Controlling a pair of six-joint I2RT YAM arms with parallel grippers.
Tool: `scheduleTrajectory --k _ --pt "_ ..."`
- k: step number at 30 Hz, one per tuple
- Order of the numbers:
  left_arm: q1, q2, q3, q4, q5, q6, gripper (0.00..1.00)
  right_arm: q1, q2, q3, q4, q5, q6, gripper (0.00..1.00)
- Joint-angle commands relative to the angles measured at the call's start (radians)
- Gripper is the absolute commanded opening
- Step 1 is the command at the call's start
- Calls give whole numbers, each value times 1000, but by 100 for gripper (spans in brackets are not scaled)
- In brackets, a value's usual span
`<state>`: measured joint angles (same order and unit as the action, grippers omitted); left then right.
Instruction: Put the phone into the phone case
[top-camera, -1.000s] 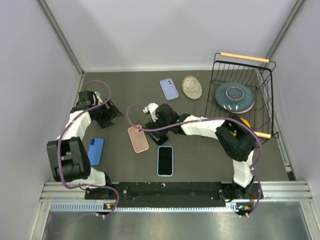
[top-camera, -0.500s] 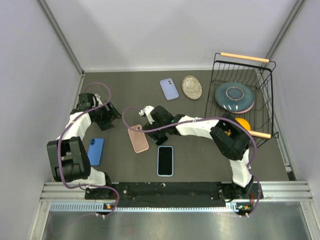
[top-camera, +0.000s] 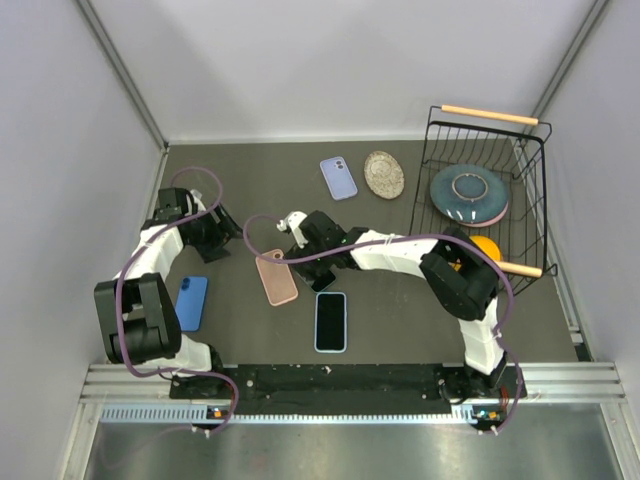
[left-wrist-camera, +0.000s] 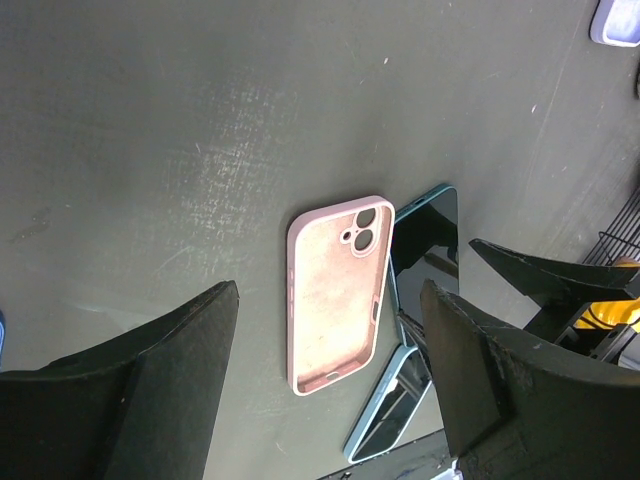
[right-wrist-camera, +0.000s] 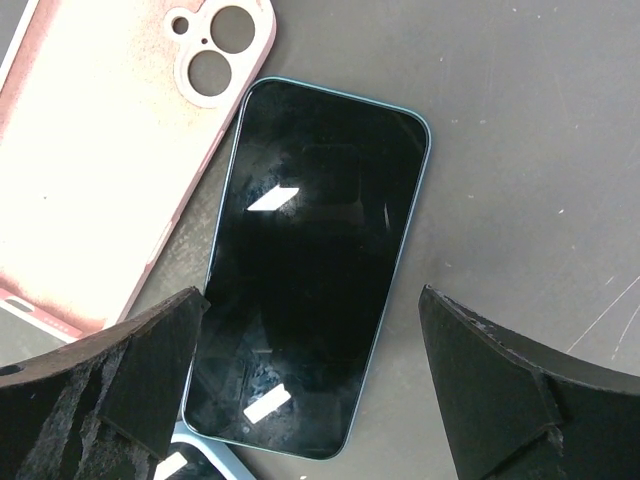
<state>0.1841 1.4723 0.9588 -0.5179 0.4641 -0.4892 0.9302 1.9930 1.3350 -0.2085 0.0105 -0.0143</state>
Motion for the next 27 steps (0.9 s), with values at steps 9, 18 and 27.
scheduleTrajectory --k 9,18,27 --pt "9 -36 -9 41 31 -5 79 18 42 67 -52 -43 5 91" --pt "6 -55 -20 42 45 12 78 16 58 40 -57 9 -9 78" --pt "-23 25 -8 55 177 75 75 -42 3 -13 -9 -33 -107 52"
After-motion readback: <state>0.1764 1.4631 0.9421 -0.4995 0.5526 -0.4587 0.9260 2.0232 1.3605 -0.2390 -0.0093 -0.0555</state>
